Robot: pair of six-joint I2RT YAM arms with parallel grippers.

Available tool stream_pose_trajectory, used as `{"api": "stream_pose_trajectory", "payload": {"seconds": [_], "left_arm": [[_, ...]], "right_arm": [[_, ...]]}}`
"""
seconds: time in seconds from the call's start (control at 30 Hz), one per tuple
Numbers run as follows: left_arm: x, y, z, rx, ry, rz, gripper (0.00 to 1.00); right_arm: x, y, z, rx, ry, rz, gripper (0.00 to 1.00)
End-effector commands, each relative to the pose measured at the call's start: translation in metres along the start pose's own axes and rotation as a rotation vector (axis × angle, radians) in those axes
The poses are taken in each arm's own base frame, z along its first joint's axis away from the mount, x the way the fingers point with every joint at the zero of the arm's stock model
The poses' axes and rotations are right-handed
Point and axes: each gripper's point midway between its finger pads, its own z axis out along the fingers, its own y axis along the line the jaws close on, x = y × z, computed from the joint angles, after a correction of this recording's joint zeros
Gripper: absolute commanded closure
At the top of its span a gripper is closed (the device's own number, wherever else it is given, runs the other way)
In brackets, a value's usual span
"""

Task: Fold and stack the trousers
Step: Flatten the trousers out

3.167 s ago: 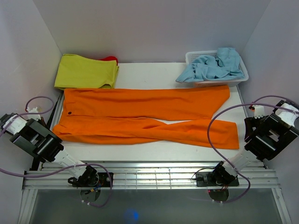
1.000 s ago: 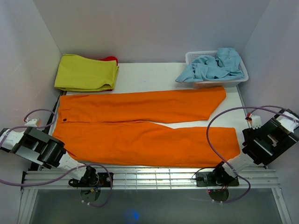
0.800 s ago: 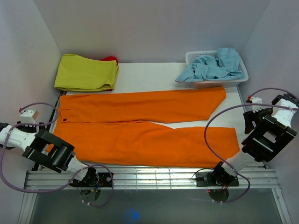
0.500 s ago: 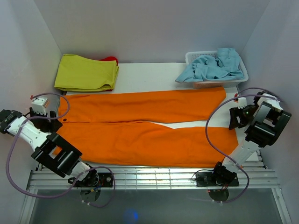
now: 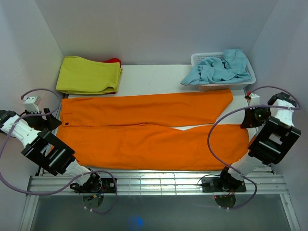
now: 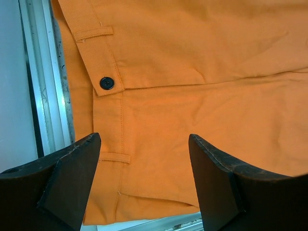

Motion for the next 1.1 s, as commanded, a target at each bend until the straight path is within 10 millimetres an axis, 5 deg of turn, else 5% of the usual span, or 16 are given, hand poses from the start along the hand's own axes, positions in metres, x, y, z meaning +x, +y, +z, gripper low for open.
{"api": "stream_pose_trajectory", "payload": {"seconds": [0.0,0.03,0.1,0.13,0.17,0.23,0.3,0.5,0.6,0.9,1.07], "left_arm": [[-0.014,-0.005,-0.001,0.013,-0.057,0.018,0.16],[-0.011,-0.005,0.001,0.011,-0.055,0.022,0.16],[-0.007,-0.004,0.004,0.008,-0.049,0.017,0.16],[-0.007,-0.005,0.006,0.009,-0.047,0.023,0.16],[-0.003,-0.005,0.008,0.012,-0.037,0.015,0.16],[-0.002,-0.005,0.012,0.014,-0.027,0.02,0.16],[-0.001,-0.007,0.013,0.017,-0.025,0.019,0.16],[-0.002,-0.015,0.015,0.029,-0.031,0.016,0.16],[0.0,-0.019,0.017,0.034,-0.032,0.004,0.16],[-0.003,-0.014,0.011,-0.01,-0.012,0.02,0.16],[-0.007,-0.014,0.01,-0.014,-0.016,0.015,0.16]], "right_arm": [[-0.021,0.007,-0.038,0.078,-0.169,-0.142,0.92],[-0.028,0.002,-0.051,0.151,-0.224,-0.185,0.92],[-0.021,-0.003,-0.047,0.218,-0.205,-0.215,0.75],[-0.007,-0.006,-0.035,0.256,-0.127,-0.231,0.55],[0.0,-0.007,-0.029,0.26,-0.085,-0.229,0.15],[0.007,-0.01,-0.024,0.25,-0.047,-0.178,0.04],[0.0,-0.012,-0.024,0.234,-0.063,-0.127,0.05],[-0.076,-0.02,-0.031,0.127,-0.306,0.137,0.2],[-0.106,-0.011,-0.01,-0.006,-0.402,0.281,0.27],[-0.129,-0.002,0.074,-0.06,-0.453,0.466,0.18],[-0.136,-0.024,0.086,0.018,-0.493,0.511,0.21]]}}
